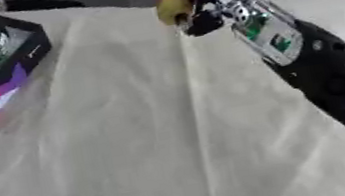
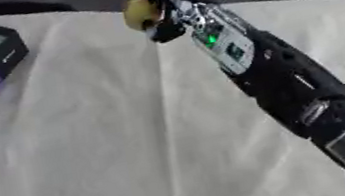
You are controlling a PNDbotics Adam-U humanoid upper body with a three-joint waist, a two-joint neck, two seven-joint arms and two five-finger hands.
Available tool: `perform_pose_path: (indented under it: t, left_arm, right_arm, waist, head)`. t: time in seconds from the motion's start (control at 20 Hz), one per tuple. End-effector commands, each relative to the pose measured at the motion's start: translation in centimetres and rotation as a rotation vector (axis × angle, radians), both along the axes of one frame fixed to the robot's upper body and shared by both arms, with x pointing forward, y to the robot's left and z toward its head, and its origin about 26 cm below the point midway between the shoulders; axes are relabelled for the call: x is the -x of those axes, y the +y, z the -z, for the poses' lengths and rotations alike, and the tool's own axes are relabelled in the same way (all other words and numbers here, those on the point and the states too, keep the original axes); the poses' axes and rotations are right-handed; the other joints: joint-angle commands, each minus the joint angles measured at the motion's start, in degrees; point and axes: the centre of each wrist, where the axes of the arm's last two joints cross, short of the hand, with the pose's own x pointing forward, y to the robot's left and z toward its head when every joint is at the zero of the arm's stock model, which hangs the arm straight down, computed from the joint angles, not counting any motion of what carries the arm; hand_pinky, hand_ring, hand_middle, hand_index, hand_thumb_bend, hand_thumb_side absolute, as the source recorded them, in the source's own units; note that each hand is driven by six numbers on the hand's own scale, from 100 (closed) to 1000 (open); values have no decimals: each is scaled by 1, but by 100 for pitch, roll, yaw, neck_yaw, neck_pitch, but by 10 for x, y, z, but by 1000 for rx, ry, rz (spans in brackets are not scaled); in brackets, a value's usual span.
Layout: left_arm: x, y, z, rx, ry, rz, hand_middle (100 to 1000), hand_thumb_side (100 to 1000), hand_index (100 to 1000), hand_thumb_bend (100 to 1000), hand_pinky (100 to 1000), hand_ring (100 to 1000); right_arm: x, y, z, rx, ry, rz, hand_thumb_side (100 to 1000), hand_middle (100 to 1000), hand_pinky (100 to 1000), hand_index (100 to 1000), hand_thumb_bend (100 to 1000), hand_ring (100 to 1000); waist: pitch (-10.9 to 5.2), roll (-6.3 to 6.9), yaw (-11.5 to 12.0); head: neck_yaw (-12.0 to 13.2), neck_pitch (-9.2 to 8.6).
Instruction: Pick up the objects with one hand, pass them to the other hand, and then place them into the box on the other side of the table.
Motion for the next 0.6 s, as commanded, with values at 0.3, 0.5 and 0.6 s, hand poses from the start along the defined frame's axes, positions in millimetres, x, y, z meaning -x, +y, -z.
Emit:
perform_pose_path:
  t: [0.3,0.5,0.6]
  left_arm:
    - [-6,-21,-6,-54,50,87,681,503,833,100,945,738]
    - [-10,-31,-3,-82,66,116,696,465,843,100,944,748]
    - [-12,-34,0,-98,73,124,704,446,848,100,945,754]
  right_arm:
    - [7,17,-18,-1,-69,-88,100,461,800,454,100,508]
    - [9,22,-18,-9,-83,-137,100,459,802,453,100,506]
    - [10,24,-18,-18,-88,-158,100,456,802,448,100,504]
  waist:
    - [-108,140,-9]
    - [-106,162,-15]
    - [-102,172,-21]
  head:
    - [151,7]
    - [222,7]
    - [242,7]
